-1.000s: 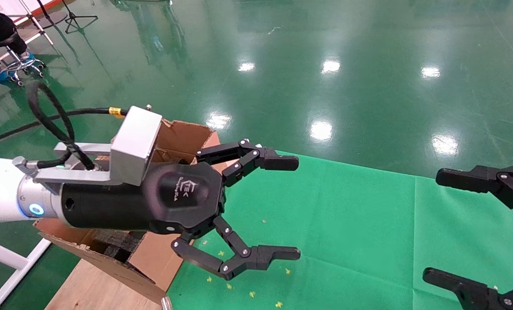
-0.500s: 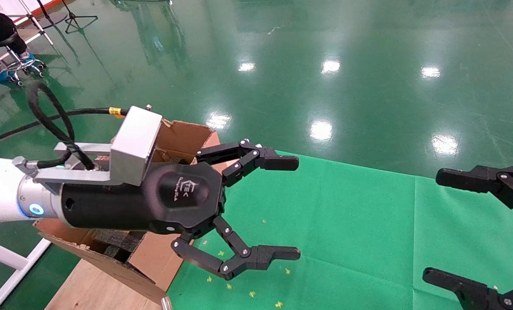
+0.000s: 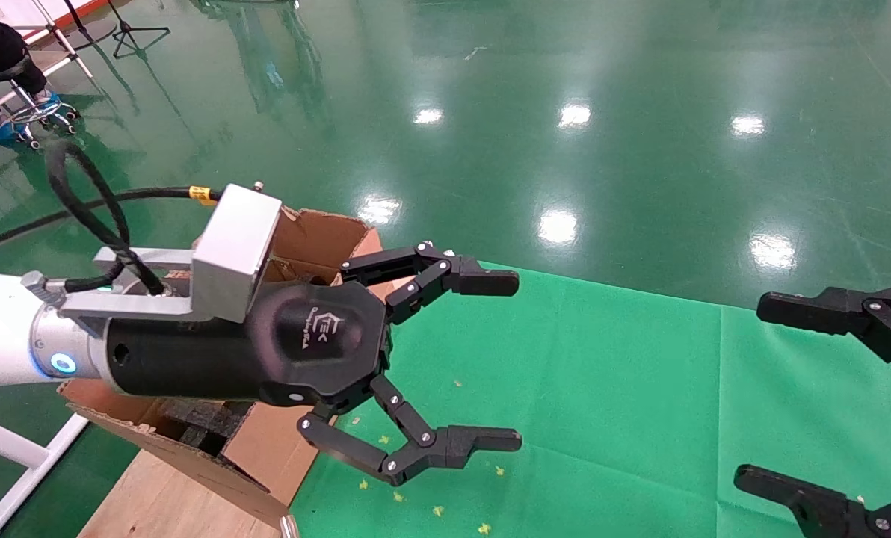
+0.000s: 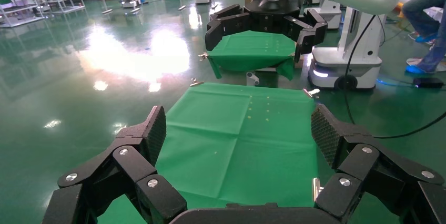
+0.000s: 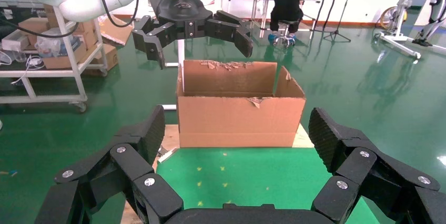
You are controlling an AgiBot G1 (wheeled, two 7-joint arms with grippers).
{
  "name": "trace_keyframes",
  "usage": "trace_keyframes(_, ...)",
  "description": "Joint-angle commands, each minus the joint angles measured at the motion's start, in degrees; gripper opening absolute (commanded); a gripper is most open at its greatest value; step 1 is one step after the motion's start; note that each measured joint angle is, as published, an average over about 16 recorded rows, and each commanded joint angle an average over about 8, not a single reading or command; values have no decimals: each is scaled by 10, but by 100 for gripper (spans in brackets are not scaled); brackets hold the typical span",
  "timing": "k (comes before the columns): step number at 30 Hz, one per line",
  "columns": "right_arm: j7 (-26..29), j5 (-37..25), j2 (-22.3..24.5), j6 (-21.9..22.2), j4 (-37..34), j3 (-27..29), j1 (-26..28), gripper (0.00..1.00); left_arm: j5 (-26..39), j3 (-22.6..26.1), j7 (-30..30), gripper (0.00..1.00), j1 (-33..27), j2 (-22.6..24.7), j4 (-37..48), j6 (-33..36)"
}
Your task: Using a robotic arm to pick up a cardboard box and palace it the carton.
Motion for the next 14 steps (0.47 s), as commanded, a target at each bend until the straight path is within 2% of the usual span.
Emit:
trace_keyframes(1, 0, 0, 0, 0, 0, 0, 0, 100, 0, 0, 0, 100, 0, 0, 0, 0)
trace_keyframes(14, 0, 0, 0, 0, 0, 0, 0, 100, 0, 0, 0, 100, 0, 0, 0, 0)
